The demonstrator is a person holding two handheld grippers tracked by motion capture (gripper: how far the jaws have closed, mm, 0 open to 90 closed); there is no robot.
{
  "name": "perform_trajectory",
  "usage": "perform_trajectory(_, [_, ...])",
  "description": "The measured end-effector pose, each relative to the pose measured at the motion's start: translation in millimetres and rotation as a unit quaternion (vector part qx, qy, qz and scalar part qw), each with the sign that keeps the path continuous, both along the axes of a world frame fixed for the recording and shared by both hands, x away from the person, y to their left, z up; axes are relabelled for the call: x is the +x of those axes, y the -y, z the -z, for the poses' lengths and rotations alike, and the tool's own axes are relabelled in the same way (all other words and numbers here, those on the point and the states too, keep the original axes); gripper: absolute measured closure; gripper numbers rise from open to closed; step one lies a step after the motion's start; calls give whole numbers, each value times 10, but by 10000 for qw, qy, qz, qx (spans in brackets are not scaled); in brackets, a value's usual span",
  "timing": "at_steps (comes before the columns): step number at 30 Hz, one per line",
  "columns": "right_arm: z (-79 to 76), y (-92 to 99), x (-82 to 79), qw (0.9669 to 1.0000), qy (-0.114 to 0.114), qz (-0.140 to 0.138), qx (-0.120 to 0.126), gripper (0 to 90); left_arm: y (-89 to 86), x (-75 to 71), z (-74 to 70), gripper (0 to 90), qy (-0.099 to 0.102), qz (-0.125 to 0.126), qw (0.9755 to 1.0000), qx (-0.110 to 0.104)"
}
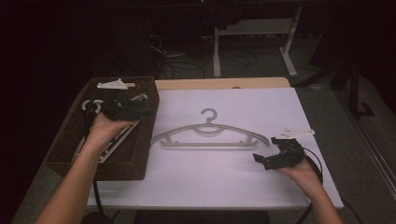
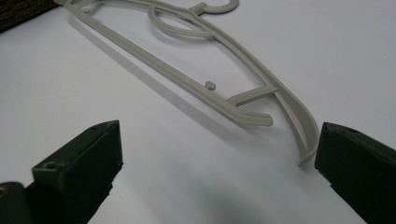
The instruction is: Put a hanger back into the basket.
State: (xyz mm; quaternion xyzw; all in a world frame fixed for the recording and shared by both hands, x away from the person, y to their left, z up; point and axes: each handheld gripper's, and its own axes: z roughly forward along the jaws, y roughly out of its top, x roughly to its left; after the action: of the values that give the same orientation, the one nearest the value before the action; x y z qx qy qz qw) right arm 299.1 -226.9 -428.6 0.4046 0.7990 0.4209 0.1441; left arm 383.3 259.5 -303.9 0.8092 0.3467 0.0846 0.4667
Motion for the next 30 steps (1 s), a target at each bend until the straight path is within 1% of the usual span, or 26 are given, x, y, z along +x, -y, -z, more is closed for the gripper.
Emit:
perform_trajectory(2, [-4, 0, -3, 10000, 5, -7, 22, 7, 162, -14, 14, 338, 41, 106, 9999, -5])
perform_trajectory(5, [-3, 0, -3, 10000, 4, -27, 25, 7, 379, -47, 36, 379, 98, 269, 9996, 20])
perform_trajectory(6, [0, 1, -1, 10000, 2, -29, 22, 7, 444, -58, 47, 403, 99, 306, 9995, -12])
perform_trajectory(9, [0, 4, -2, 10000, 4, -30, 19, 7, 611, -87, 91, 471, 137, 401, 9991, 28])
perform_trajectory(11, [0, 2, -4, 10000, 7, -27, 25, 7, 714, -99, 145, 526, 87, 440, 9990, 34])
perform_trajectory(14, [0, -3, -8, 10000, -4, -28, 18, 7, 855, -113, 255, 625, 20, 512, 9986, 158])
perform_trajectory(17, [3, -1, -6, 10000, -21, -29, 19, 7, 976, -116, 403, 729, -69, 537, 9980, 334])
perform_trajectory(18, [4, 1, -2, 10000, -6, -34, 19, 7, 1009, -110, 456, 758, -92, 537, 9976, 422])
perform_trajectory(21, [6, 3, -1, 10000, -10, -34, 19, 7, 1084, -68, 632, 846, -136, 447, 9965, 691])
perform_trajectory(23, [7, 3, -4, 10000, -9, -41, 15, 7, 1120, -18, 758, 887, -188, 358, 9952, 890])
perform_trajectory(25, [7, 4, -5, 10000, -12, -40, 15, 7, 1139, 44, 886, 899, -325, 294, 9935, 1048])
perform_trajectory(26, [7, 4, -5, 10000, -14, -39, 14, 7, 1143, 71, 944, 900, -341, 236, 9923, 1169])
perform_trajectory(27, [8, 5, -5, 10000, -17, -36, 12, 7, 1141, 95, 999, 900, -388, 190, 9916, 1223])
perform_trajectory(30, [10, 10, -3, 10000, -20, -35, 3, 7, 1118, 161, 1142, 900, -494, 26, 9884, 1437])
